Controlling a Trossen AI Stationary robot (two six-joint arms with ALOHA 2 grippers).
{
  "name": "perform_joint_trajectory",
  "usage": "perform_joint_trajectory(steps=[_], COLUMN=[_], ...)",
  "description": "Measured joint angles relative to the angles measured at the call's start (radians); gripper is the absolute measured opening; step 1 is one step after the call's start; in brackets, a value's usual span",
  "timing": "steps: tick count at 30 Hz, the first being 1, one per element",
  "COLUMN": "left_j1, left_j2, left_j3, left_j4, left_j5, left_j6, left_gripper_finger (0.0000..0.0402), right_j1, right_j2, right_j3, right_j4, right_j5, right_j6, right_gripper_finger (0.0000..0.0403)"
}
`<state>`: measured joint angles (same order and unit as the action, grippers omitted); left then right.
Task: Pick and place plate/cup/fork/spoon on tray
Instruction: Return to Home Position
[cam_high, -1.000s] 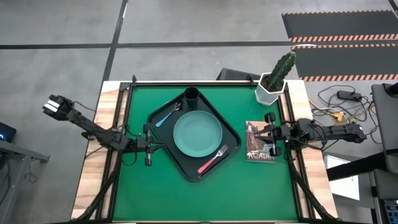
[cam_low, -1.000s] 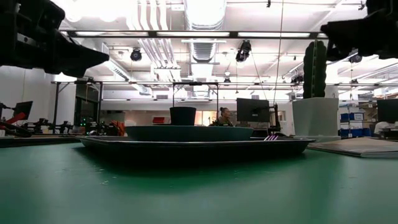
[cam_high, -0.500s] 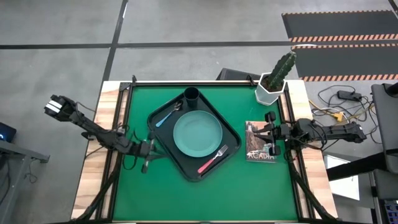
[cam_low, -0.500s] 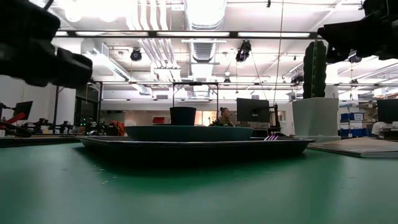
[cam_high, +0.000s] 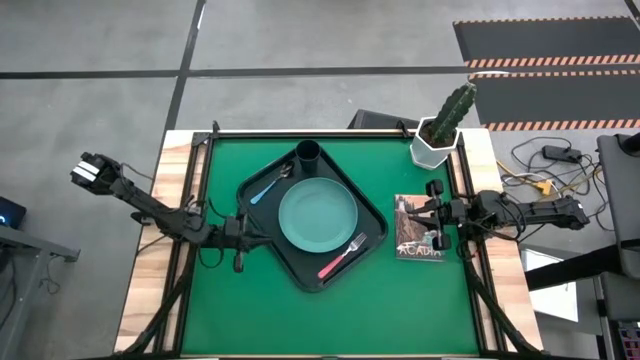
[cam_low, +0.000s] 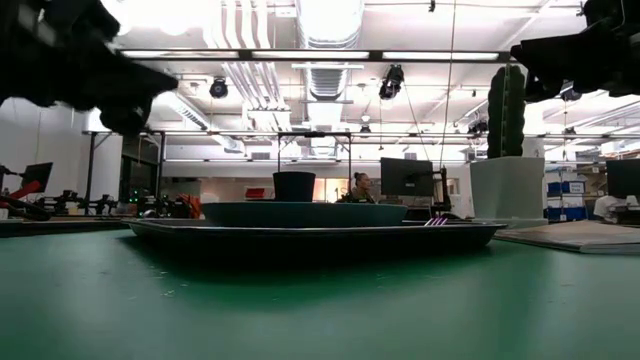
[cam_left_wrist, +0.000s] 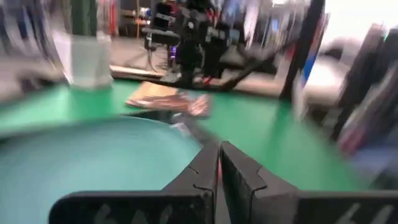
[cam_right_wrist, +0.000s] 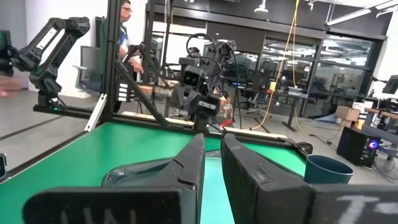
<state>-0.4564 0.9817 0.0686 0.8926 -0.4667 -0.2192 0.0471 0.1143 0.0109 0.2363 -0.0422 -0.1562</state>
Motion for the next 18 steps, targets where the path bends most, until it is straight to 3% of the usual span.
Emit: perform_joint_trajectory(steps=[5,7,12,18], left_j1=[0.004,0.007,0.008,0.008], left_j2=[-0.001,-0.001,-0.001,0.001], left_j3=[-0.013,-0.013,0.004,0.003], left_j4=[-0.019,0.013,0.14,0.148], left_j5=[-0.006,-0.027,-0.055,-0.055], left_j6=[0.487,0.602,0.782,0.795], left_gripper_finger=[0.0,0.0,0.0,0.0], right_j1=[0.0,0.0,0.0,0.0], right_j2=[0.0,0.0,0.0,0.0], right_j3=[0.0,0.0,0.0,0.0], right_j4=[0.0,0.0,0.0,0.0], right_j5=[0.0,0.0,0.0,0.0], right_j6=[0.0,0.0,0.0,0.0], right_gripper_finger=[0.0043,0.0043,0.0043,0.0043])
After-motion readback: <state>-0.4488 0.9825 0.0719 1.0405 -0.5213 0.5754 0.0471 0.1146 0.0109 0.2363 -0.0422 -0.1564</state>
